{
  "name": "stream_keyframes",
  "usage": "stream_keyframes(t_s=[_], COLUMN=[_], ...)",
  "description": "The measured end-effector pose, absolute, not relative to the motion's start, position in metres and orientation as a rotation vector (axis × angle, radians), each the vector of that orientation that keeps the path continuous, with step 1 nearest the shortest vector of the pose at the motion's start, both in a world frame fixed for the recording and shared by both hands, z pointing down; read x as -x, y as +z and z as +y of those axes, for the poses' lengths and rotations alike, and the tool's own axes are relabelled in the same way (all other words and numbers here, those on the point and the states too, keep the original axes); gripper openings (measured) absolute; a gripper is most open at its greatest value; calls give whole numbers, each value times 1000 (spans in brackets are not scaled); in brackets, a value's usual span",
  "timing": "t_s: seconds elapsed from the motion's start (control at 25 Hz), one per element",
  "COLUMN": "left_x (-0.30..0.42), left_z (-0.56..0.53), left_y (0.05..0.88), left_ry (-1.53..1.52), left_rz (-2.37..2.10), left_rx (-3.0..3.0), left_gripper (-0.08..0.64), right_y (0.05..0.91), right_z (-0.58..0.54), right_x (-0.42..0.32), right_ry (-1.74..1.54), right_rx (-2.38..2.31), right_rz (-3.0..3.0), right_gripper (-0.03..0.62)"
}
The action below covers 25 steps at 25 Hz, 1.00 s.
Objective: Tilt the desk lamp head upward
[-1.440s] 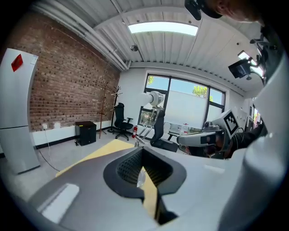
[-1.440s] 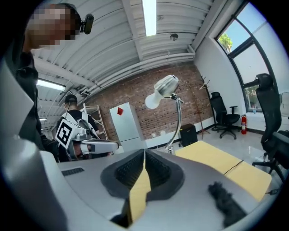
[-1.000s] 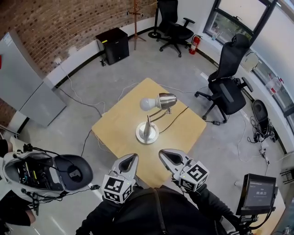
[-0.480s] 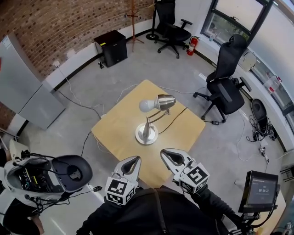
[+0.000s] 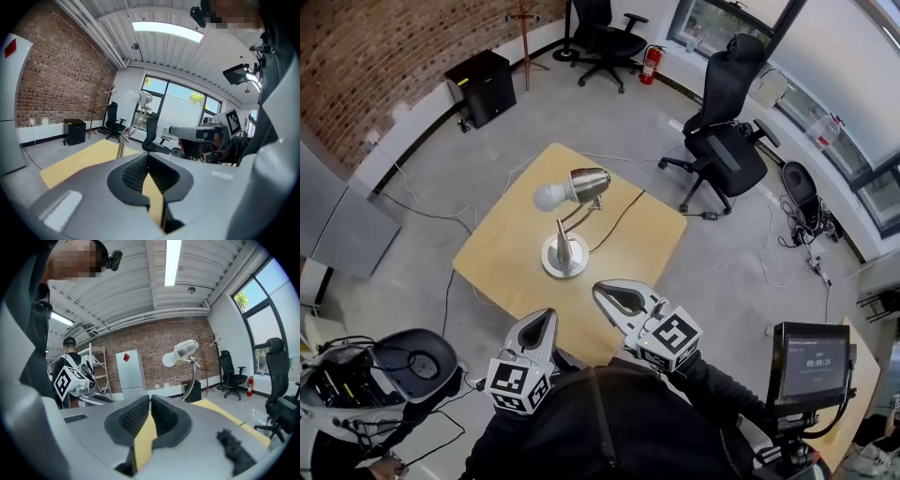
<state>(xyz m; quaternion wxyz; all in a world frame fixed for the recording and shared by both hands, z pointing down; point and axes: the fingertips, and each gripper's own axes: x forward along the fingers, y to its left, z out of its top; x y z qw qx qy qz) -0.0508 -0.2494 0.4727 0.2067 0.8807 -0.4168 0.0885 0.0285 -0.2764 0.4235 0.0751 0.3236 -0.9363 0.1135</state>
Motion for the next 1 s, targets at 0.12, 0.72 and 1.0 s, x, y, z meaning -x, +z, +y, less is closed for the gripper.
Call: stream_keyframes(t_s=[0.12, 0.72, 1.0], left_x=[58, 35, 10], left_z=[-254, -266, -280], left_y=[475, 501, 497], left_ry=[239, 270, 257], left_rz=[-1173, -1098, -978], left_rx=[-2438, -2463, -2532], left_gripper=[6, 6, 6], right_y=[427, 451, 451], right_z=[-282, -284, -291], right_x=[-23, -41, -73], right_ry=[349, 409, 433], right_rx=[-969, -1024, -1194], right_rz=[-2782, -2779, -2696], right_gripper=[14, 14, 14])
